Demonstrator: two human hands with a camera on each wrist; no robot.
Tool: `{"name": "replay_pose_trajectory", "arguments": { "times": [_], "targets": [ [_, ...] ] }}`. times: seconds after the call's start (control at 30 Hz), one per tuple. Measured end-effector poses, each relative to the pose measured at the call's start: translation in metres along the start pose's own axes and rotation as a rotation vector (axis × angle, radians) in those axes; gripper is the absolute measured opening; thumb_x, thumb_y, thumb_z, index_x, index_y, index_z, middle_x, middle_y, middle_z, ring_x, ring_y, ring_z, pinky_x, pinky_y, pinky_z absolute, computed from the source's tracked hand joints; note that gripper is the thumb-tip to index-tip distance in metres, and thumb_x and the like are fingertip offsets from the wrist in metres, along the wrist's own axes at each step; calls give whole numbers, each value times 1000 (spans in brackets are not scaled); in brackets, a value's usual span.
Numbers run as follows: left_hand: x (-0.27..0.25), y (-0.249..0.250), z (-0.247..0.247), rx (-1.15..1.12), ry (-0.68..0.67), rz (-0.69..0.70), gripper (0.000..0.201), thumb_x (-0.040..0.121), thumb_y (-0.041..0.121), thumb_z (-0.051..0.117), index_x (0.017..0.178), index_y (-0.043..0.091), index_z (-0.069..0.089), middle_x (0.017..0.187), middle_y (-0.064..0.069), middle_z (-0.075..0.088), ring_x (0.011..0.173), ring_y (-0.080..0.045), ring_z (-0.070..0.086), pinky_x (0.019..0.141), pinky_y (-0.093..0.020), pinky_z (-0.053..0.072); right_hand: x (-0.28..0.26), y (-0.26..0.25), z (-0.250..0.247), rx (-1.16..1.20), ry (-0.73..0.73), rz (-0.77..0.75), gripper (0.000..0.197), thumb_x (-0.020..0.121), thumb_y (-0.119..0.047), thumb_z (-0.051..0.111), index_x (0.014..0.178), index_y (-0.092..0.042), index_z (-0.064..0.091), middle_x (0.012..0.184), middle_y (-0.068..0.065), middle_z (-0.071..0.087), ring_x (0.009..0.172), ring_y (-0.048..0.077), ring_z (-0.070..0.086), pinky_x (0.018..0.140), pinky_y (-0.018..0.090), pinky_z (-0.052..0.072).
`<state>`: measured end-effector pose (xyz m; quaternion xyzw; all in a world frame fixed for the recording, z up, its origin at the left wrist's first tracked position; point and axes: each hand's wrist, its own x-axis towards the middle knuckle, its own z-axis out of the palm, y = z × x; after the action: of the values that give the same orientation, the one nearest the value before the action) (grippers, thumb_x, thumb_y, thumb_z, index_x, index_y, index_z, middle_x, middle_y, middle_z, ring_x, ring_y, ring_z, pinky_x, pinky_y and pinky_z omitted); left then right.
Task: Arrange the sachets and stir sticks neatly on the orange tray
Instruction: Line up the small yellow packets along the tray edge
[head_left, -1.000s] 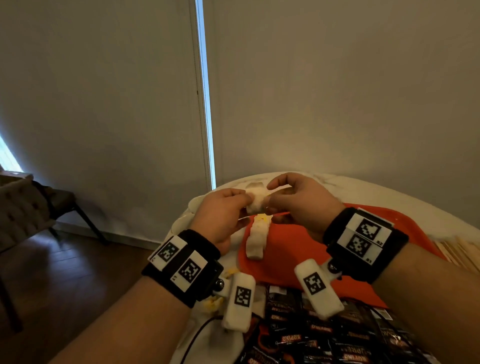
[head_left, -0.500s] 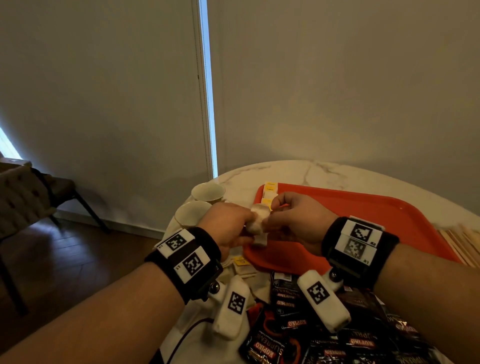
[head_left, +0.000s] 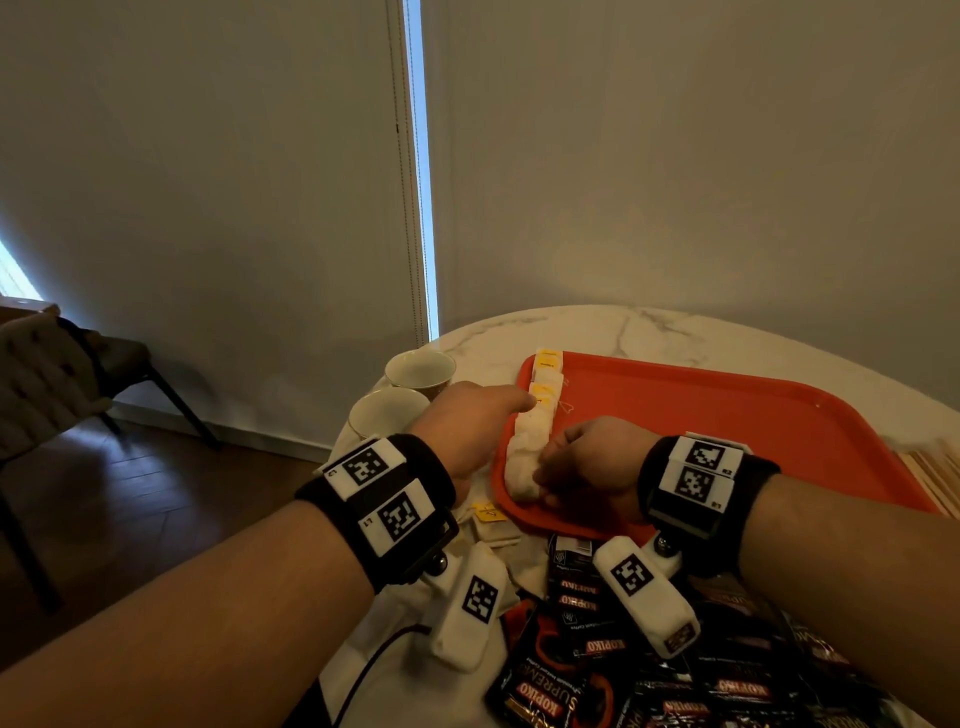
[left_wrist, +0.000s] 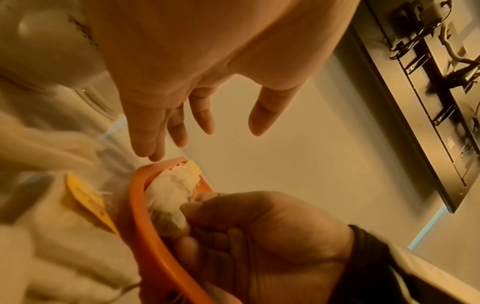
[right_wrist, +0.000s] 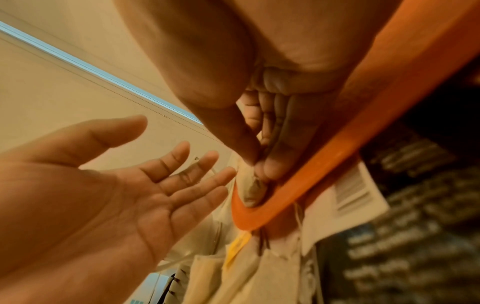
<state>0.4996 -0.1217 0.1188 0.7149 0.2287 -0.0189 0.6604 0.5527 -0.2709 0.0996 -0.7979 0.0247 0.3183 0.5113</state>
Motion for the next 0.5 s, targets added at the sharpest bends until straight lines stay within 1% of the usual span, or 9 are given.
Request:
{"name": "replay_pose_trajectory", "arguments": {
  "times": [0.03, 0.07, 0.13, 0.2, 0.27, 0.3, 0.37, 0.43, 0.5],
  "targets": [
    [1, -1, 1, 2, 0, 4, 18, 89, 33, 75, 96, 24, 61, 110, 0, 64, 112, -26, 62, 106, -49, 52, 0, -2, 0, -38, 21, 2, 7, 81, 2, 78, 86, -3, 76, 86, 18, 77, 80, 31, 75, 80, 45, 62],
    [1, -1, 2, 3, -1, 8, 23, 86, 35, 76, 100, 22, 63, 112, 0, 64, 112, -26, 62, 105, -49, 53, 1, -3, 0, -86, 36, -4, 12, 76, -5, 83, 88, -5, 79, 91, 17, 78, 88, 33, 75, 87, 48, 61],
    [2, -2, 4, 5, -4, 12, 45, 74, 42, 78, 112, 20, 66, 115, 0, 65, 112, -26, 64, 103, -49, 54, 1, -6, -3, -177, 50, -4, 29, 67, -19, 89, 93, -9, 81, 98, 13, 78, 98, 33, 74, 93, 49, 59],
    [3, -2, 5, -3, -13, 19, 64, 62, 47, 77, 119, 19, 67, 119, -1, 67, 113, -26, 65, 102, -48, 55, -3, -7, -6, -187, 51, -2, 26, 75, -20, 86, 97, -7, 80, 96, 10, 79, 97, 30, 74, 95, 47, 58],
    [2, -3, 7, 3, -33, 26, 72, 58, 50, 76, 122, 20, 68, 122, -1, 69, 114, -26, 66, 102, -49, 54, -3, -5, -10, -171, 55, 13, 18, 83, -16, 80, 98, -5, 79, 93, 10, 79, 96, 29, 75, 97, 47, 57],
    [1, -2, 8, 12, -44, 26, 72, 59, 51, 77, 123, 20, 67, 123, -1, 69, 115, -27, 65, 102, -49, 54, -4, -4, -10, -169, 53, 20, 20, 83, -16, 80, 99, -5, 79, 94, 10, 79, 97, 29, 75, 98, 48, 56],
    [0, -2, 11, 26, -58, 21, 62, 74, 46, 76, 127, 17, 64, 123, -1, 67, 117, -27, 63, 105, -49, 52, -6, -3, -8, -163, 39, 30, 26, 80, -18, 80, 103, -5, 78, 97, 11, 79, 99, 31, 75, 99, 49, 56],
    [1, -2, 13, 28, -58, 10, 52, 85, 40, 74, 129, 16, 62, 122, -1, 65, 117, -27, 61, 106, -50, 51, -7, -2, -4, -136, 12, 46, 28, 82, -14, 79, 107, -1, 76, 97, 15, 79, 97, 32, 75, 99, 49, 56],
    [1, -1, 14, 30, -54, 4, 54, 85, 41, 74, 131, 16, 61, 126, -2, 65, 119, -28, 60, 107, -50, 50, -11, -2, -1, -111, -3, 40, 26, 86, -9, 76, 109, 2, 74, 95, 17, 78, 94, 31, 76, 98, 48, 57]
  ]
}}
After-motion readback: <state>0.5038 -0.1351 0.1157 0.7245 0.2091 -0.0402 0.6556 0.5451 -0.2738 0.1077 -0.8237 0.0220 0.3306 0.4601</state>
